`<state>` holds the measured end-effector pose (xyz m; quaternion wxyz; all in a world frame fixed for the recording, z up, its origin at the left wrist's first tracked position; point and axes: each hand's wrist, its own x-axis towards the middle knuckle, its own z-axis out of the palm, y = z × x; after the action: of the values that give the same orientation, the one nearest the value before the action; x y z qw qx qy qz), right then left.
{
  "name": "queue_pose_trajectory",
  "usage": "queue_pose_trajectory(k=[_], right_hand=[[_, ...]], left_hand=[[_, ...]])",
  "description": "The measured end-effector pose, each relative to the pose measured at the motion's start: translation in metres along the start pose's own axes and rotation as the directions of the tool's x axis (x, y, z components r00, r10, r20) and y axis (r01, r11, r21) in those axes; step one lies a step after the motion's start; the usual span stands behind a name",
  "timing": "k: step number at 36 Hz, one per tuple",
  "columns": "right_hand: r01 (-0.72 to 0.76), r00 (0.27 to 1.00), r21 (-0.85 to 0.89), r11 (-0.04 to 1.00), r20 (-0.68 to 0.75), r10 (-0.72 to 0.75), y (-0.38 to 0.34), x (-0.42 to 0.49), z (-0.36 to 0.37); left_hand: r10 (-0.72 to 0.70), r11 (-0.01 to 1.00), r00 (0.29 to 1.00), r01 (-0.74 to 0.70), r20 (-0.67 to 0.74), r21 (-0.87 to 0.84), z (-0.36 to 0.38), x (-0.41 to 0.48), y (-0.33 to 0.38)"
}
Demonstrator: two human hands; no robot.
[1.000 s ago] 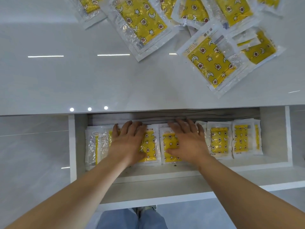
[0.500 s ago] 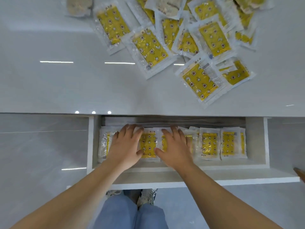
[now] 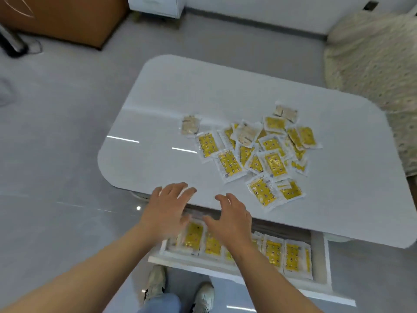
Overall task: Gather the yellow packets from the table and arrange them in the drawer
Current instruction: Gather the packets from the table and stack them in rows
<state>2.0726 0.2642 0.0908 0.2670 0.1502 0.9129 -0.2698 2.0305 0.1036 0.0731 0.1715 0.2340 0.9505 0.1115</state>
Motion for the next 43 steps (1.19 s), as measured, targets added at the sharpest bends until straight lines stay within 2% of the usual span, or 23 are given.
queue_pose_trajectory(k=[5,10,12,22,33,40,43], right_hand=[[0.081,0.991,-0.048,0.996,-0.104,-0.086,-0.067,-0.009,-0.035],[0.137,0.972,-0.075,0.988,-0.181,-0.149,-0.148,-0.004,-0.05],[0.154,0.962,-0.088,0.984,-0.212,-0.169,-0.185,0.004,-0.052],[0.192,0.906,-0.112,0.975,-0.361,-0.22,-0.389,0.046,-0.058],[0.249,0.871,-0.161,0.955,-0.393,-0.294,-0.548,0.134,-0.077],[0.279,0.86,-0.139,0.95,-0.404,-0.312,-0.629,0.235,-0.115],[0.284,0.86,-0.142,0.948,-0.399,-0.317,-0.663,0.284,-0.141]], left_hand=[[-0.008,1.0,0.983,0.008,-0.183,0.003,-0.059,-0.005,-0.024],[-0.021,0.999,0.957,0.034,-0.288,0.039,-0.121,-0.004,-0.078],[-0.05,0.995,0.958,0.072,-0.282,0.068,-0.145,-0.001,-0.108],[0.172,0.947,0.896,-0.036,-0.41,0.318,-0.273,0.012,-0.278],[0.123,0.931,0.881,0.057,-0.458,0.36,-0.374,0.074,-0.418],[0.123,0.93,0.84,0.089,-0.529,0.357,-0.43,0.163,-0.488],[0.064,0.936,0.841,0.137,-0.538,0.325,-0.455,0.211,-0.518]])
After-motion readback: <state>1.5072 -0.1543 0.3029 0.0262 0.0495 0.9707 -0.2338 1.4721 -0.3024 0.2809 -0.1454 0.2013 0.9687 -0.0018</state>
